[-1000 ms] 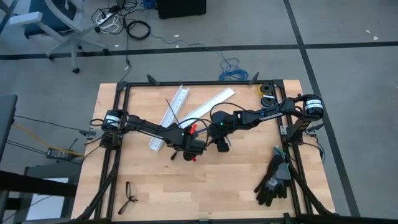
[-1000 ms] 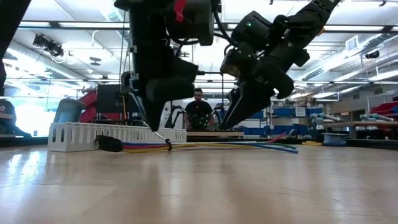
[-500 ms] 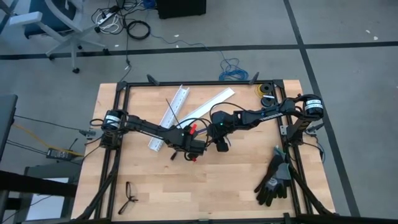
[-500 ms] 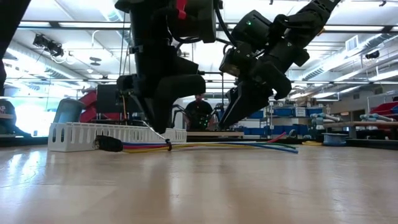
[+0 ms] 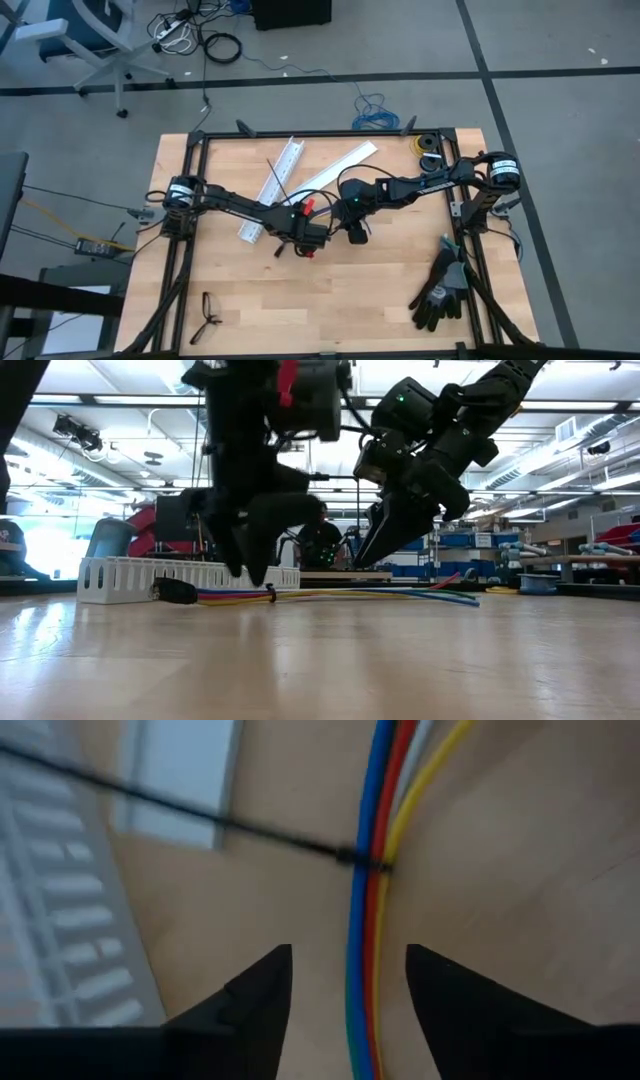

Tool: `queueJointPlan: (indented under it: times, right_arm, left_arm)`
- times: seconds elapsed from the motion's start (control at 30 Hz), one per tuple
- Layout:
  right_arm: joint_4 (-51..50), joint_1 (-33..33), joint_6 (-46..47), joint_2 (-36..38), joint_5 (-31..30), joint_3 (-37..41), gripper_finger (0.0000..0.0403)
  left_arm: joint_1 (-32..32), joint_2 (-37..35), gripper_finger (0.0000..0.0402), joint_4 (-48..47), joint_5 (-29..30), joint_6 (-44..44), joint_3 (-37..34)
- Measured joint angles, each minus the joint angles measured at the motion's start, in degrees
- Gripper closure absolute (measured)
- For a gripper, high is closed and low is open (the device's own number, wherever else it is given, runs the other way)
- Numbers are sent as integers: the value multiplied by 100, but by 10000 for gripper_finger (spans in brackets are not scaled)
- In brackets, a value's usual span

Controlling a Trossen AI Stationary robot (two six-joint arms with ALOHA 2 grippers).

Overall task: Ziptie cables
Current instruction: Put the ziptied cable wires into the white cable duct

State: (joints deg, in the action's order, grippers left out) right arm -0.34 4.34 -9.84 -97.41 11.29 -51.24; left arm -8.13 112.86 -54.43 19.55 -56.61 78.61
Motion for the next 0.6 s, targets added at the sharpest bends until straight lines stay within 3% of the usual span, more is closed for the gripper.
queueJointPlan:
  times: [0.37,0.47,0.6]
  right_arm:
    - [-24,-42,82,0,16,0,243]
    - [-24,-44,80,0,37,0,243]
    - [-20,-44,76,0,44,0,243]
  left_arm:
    - [69,-55,204,966,-850,89,-749]
    - [70,-44,245,1022,-914,85,-754]
    - [89,-33,335,1092,-988,92,-750]
